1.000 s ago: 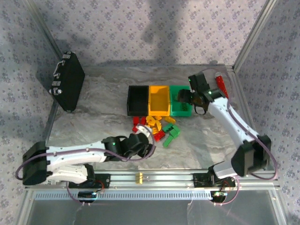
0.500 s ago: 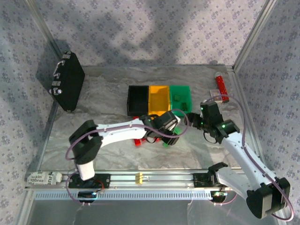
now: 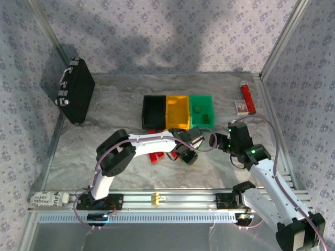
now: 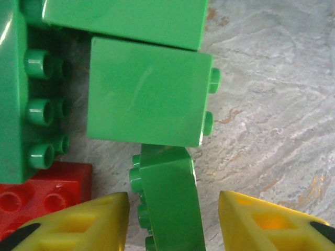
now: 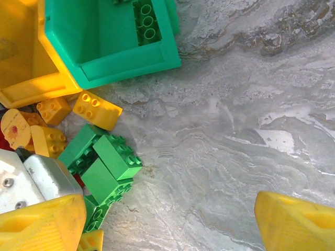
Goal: Sort the legos into containers by color
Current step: Pick up the lego from the middle-left of the table, then place the lego in the container.
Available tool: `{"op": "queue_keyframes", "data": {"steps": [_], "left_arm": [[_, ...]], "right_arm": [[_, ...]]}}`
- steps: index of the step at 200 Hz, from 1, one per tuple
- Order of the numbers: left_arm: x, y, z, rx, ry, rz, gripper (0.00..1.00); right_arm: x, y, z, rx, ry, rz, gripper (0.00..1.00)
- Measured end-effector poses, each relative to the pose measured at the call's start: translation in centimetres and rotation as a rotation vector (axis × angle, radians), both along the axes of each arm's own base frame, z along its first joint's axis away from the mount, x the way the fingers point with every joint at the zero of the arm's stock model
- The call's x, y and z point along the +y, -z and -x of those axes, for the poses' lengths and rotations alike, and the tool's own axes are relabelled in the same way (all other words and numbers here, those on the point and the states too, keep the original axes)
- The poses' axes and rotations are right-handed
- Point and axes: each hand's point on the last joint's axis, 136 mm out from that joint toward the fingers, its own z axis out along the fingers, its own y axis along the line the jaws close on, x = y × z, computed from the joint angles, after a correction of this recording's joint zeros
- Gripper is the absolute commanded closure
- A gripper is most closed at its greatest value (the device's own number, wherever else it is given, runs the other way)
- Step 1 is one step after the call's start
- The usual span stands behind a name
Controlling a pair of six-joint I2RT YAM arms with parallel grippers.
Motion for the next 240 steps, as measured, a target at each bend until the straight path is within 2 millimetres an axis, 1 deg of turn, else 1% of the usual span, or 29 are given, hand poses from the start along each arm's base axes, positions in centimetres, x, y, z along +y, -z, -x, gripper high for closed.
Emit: {"op": "queue_keyframes", "data": {"steps": [15, 27, 38, 50, 68, 93, 114, 131, 145, 155, 165, 179, 188, 195, 213, 223, 240], "left_arm": [[0.2, 0.4, 0.1, 0.008, -0.001, -0.015, 0.68], [0.4, 0.4, 0.2, 0.009, 0.008, -0.028, 0.7], [0.2, -0.2, -0.1, 0.0, 0.013, -0.03, 0.71], [-0.3, -1.3, -0.6, -0.019, 0.019, -0.022, 0.71], [-1.5, -3.7, -1.6, -0.052, 0.033, 0.015, 0.71], [-3.1, -8.2, -4.2, -0.12, 0.036, 0.077, 0.71], [-4.8, -12.8, -7.4, -0.198, 0.024, 0.147, 0.71], [-6.0, -15.8, -10.1, -0.257, 0.01, 0.192, 0.71], [-6.8, -17.4, -12.2, -0.292, -0.006, 0.217, 0.71], [-7.3, -17.9, -13.7, -0.311, -0.021, 0.229, 0.71], [-7.6, -18.1, -15.3, -0.321, -0.037, 0.236, 0.7], [-8.1, -18.1, -17.6, -0.344, -0.069, 0.263, 0.64], [-8.0, -17.5, -18.9, -0.352, -0.091, 0.274, 0.59], [-7.5, -16.5, -19.6, -0.341, -0.109, 0.257, 0.54], [-5.3, -13.5, -20.3, -0.292, -0.137, 0.158, 0.32], [-4.2, -12.3, -20.4, -0.273, -0.144, 0.106, 0.29], [-2.9, -10.9, -20.0, -0.243, -0.148, 0.038, 0.27]], "right_arm": [[-0.1, -0.1, 0.0, -0.008, 0.009, -0.011, 0.14], [-0.3, -0.3, -0.1, -0.017, 0.016, -0.014, 0.14], [-0.4, -0.6, -0.1, -0.026, 0.022, -0.019, 0.14], [-0.6, -0.8, -0.1, -0.035, 0.028, -0.024, 0.14], [-0.9, -1.3, -0.1, -0.056, 0.04, -0.031, 0.14], [-1.3, -1.9, 0.2, -0.085, 0.057, -0.044, 0.14], [-1.5, -2.2, 0.5, -0.095, 0.067, -0.054, 0.14], [-1.6, -2.3, 0.8, -0.096, 0.072, -0.058, 0.15], [-1.7, -2.2, 1.0, -0.095, 0.073, -0.059, 0.14], [-1.7, -2.1, 1.2, -0.093, 0.072, -0.06, 0.14], [-1.7, -2.0, 1.4, -0.092, 0.07, -0.062, 0.14], [-1.7, -2.0, 1.5, -0.093, 0.071, -0.068, 0.14], [-1.7, -2.0, 1.6, -0.091, 0.072, -0.07, 0.14], [-1.8, -2.0, 1.7, -0.091, 0.072, -0.07, 0.14], [-1.8, -1.8, 2.0, -0.085, 0.074, -0.07, 0.14], [-1.9, -1.7, 2.1, -0.081, 0.077, -0.07, 0.14], [-1.9, -1.6, 2.2, -0.077, 0.076, -0.071, 0.14]]}}
